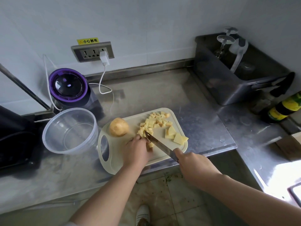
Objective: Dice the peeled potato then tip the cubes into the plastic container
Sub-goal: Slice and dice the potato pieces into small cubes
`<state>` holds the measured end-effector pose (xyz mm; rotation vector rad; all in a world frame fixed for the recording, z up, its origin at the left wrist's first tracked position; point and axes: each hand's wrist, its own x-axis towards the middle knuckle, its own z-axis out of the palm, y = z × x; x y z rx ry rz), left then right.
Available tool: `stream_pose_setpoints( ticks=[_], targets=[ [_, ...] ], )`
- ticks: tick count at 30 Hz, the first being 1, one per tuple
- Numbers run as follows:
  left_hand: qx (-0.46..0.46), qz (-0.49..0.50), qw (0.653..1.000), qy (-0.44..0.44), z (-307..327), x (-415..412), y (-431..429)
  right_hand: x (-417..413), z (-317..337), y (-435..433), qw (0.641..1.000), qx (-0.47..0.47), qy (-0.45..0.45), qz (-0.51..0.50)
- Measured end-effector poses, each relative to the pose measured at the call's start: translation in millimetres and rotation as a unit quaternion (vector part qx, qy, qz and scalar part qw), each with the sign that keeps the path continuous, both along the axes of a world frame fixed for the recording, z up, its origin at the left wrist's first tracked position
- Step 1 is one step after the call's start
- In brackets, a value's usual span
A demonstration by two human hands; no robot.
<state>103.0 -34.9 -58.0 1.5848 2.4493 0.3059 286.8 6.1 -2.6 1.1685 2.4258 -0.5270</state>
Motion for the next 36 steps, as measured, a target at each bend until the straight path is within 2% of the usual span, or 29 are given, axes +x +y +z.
stream_pose_setpoints(
  ticks=[17, 20, 23, 28, 30, 33, 36],
  targets=[
    [0.005, -0.004, 1.0, 0.021, -10.6, -3.3, 4.2, -6.2, -6.4, -5.9, 0.999, -0.039, -0.015, 0.002],
    [0.014, 0.004, 1.0, 0.024, -10.4, -5.0, 5.9, -4.1, -0.6, 0.5, 1.0, -0.022, -0.003, -0.003],
    [0.032, 0.022, 0.999, -0.006, -10.6, -12.4, 9.4, -5.3, 2.9, 8.0, 1.0, 0.003, 0.009, -0.007],
    [0.069, 0.033, 0.992, -0.104, -7.7, -32.1, 1.6, -2.8, 6.7, 17.1, 1.0, 0.028, 0.009, 0.007],
    [0.049, 0.012, 0.991, -0.127, -5.1, -45.0, -5.2, -1.5, 8.3, 16.2, 1.0, 0.025, 0.005, 0.011],
    [-0.035, -0.064, 0.985, -0.153, -0.8, -61.4, -15.4, -2.5, 8.2, 12.0, 1.0, 0.019, 0.004, 0.021],
    [-0.096, -0.138, 0.98, -0.11, 0.1, -68.9, -16.0, -5.3, 6.5, 10.0, 0.999, 0.021, 0.008, 0.024]
  ],
)
